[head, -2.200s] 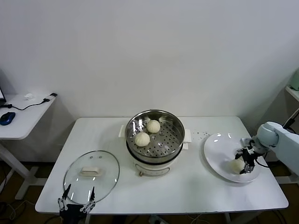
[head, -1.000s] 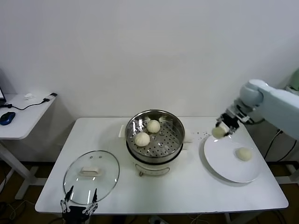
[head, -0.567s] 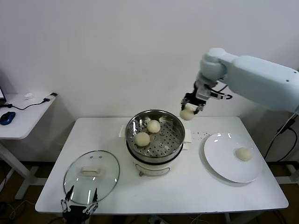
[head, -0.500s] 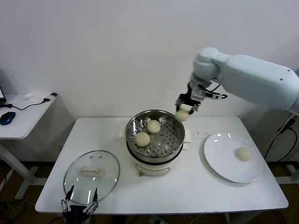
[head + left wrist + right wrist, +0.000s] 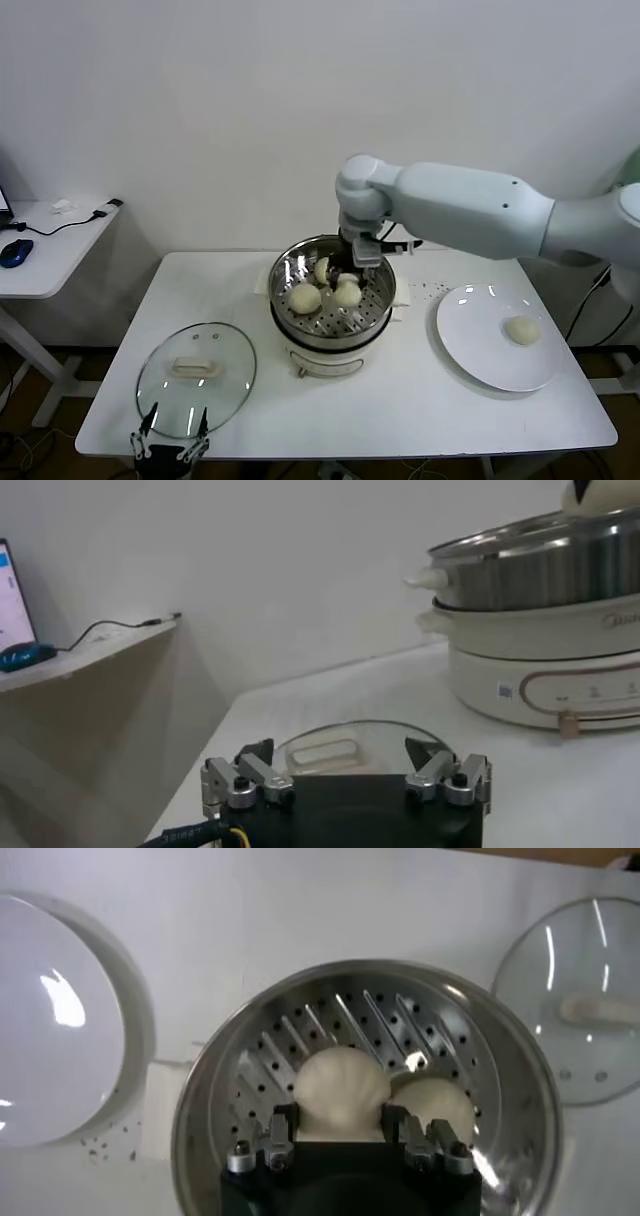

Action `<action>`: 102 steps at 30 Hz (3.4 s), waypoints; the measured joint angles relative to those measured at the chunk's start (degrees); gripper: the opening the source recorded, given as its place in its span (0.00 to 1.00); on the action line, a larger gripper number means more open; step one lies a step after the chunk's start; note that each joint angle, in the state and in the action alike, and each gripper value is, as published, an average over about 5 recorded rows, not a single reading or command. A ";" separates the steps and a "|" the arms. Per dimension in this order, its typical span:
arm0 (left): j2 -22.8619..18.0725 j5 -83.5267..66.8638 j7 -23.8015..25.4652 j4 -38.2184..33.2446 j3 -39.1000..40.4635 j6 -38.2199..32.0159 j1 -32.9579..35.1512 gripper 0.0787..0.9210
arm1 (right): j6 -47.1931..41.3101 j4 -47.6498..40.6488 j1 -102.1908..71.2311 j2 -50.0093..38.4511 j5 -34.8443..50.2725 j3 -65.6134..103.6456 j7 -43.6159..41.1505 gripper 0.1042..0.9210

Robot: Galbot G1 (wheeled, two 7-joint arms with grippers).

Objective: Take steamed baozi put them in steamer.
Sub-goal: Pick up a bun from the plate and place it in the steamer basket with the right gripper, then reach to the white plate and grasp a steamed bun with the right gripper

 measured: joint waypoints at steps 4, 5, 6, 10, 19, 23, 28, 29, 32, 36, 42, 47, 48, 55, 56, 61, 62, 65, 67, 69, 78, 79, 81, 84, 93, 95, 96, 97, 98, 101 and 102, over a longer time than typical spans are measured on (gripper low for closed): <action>0.00 -0.04 -0.02 0.48 0.11 -0.09 -0.18 0.88 | 0.47 -0.62 -1.80 0.82 -0.98 -0.07 0.03 0.57; 0.00 -0.04 -0.02 0.59 0.11 -0.10 -0.23 0.88 | 0.55 -0.80 -2.23 1.02 -1.17 -0.06 0.05 0.57; 0.00 -0.05 -0.02 0.70 0.11 -0.10 -0.28 0.88 | 0.60 -0.97 -2.63 1.19 -1.33 -0.06 0.07 0.57; 0.00 -0.05 -0.02 1.06 0.01 -0.12 -0.37 0.88 | 0.69 -1.69 -4.06 1.80 -1.79 0.11 0.20 0.56; 0.00 -0.06 -0.05 1.37 -0.13 -0.17 -0.47 0.88 | 0.62 -2.54 -5.48 2.39 -2.33 0.79 0.64 0.65; 0.00 -0.05 -0.05 1.39 -0.12 -0.17 -0.53 0.88 | 0.36 -2.23 -5.37 2.10 -1.97 1.05 0.61 0.78; 0.00 -0.05 -0.07 1.48 -0.17 -0.25 -0.46 0.88 | 0.43 -1.87 -4.43 1.33 -1.07 1.53 0.33 0.87; 0.00 -0.06 -0.07 1.47 -0.19 -0.26 -0.45 0.88 | 0.47 -1.83 -4.10 1.09 -0.81 1.57 0.28 0.88; 0.04 -0.12 -0.10 1.41 -0.26 -0.31 -0.42 0.88 | 0.51 -1.86 -2.76 0.14 0.16 1.64 0.22 0.88; 0.23 -0.23 -0.13 1.19 -0.36 -0.34 -0.39 0.88 | -0.45 -2.79 -0.14 -1.76 2.51 1.16 0.57 0.88; 0.58 -0.36 -0.23 0.84 -0.22 -0.51 -0.22 0.88 | -7.65 -6.18 5.19 -5.92 9.99 -2.44 3.20 0.88; 0.69 -0.37 -0.22 0.30 0.15 -0.57 -0.17 0.88 | -19.41 -7.80 9.06 -10.86 19.76 -6.53 4.99 0.88; 0.70 -0.38 -0.22 0.21 0.19 -0.57 -0.18 0.88 | -21.91 -8.00 9.53 -12.03 21.56 -7.11 5.16 0.88; 0.77 -0.38 -0.11 -0.28 0.35 -0.49 -0.17 0.88 | -36.06 -9.67 9.01 -21.43 28.94 -7.91 5.10 0.88; 0.79 -0.39 -0.09 -0.33 0.35 -0.44 -0.16 0.88 | -37.35 -10.09 8.08 -22.81 29.06 -7.31 4.88 0.88; 0.63 -0.53 0.10 -0.80 0.25 0.02 -0.14 0.88 | -41.47 -12.79 0.93 -28.65 27.29 -1.27 3.32 0.88; 0.56 -0.54 0.13 -0.90 0.23 0.12 -0.11 0.88 | -41.85 -13.46 -0.80 -29.46 26.56 0.33 2.94 0.88; 0.36 -0.53 0.17 -1.06 0.18 0.37 0.01 0.88 | -42.26 -15.88 -6.40 -31.18 23.63 5.74 1.71 0.88; 0.25 -0.48 0.17 -1.07 0.17 0.48 0.08 0.88 | -42.00 -17.82 -10.21 -31.81 21.20 9.67 0.92 0.88; 0.15 -0.41 0.17 -1.07 0.16 0.59 0.14 0.88 | -41.46 -19.76 -13.82 -32.15 18.63 13.55 0.24 0.88; 0.04 -0.22 0.11 -0.92 -0.03 0.90 0.58 0.88 | -37.24 -27.79 -26.53 -31.20 7.40 28.37 -1.00 0.88; 0.04 -0.20 0.10 -0.85 -0.04 0.90 0.66 0.88 | -36.72 -28.73 -27.51 -30.86 6.29 29.72 -1.04 0.88; 0.03 -0.13 0.06 -0.73 -0.05 0.88 0.80 0.88 | -35.73 -30.64 -29.25 -30.07 4.16 32.25 -1.07 0.88; 0.02 0.05 0.04 -0.63 -0.05 0.88 0.81 0.88 | -34.33 -33.62 -31.50 -28.59 1.02 35.88 -1.08 0.88; 0.00 0.74 0.00 -0.53 -0.07 1.23 0.16 0.88 | -30.43 -41.41 -34.94 -23.60 -7.09 44.68 -0.22 0.88; 0.00 0.78 -0.02 -0.43 -0.11 1.24 0.17 0.88 | -29.80 -42.77 -35.21 -22.60 -8.44 46.03 -0.10 0.88; 0.00 0.80 -0.02 -0.37 -0.13 1.24 0.17 0.88 | -29.54 -43.38 -35.31 -22.13 -9.04 46.61 -0.08 0.88; 0.00 0.82 -0.03 -0.33 -0.14 1.24 0.16 0.88 | -29.33 -43.97 -35.39 -21.66 -9.59 47.10 -0.09 0.88; 0.00 0.83 -0.03 -0.30 -0.14 1.23 0.16 0.88 | -29.14 -44.52 -35.47 -21.21 -10.11 47.56 -0.11 0.88; 0.00 0.88 -0.04 -0.15 -0.14 1.23 0.13 0.88 | -28.65 -45.96 -35.63 -20.06 -11.43 48.64 -0.26 0.88; 0.00 0.90 -0.04 -0.10 -0.13 1.23 0.11 0.88 | -28.50 -46.36 -35.67 -19.74 -11.77 48.93 -0.31 0.88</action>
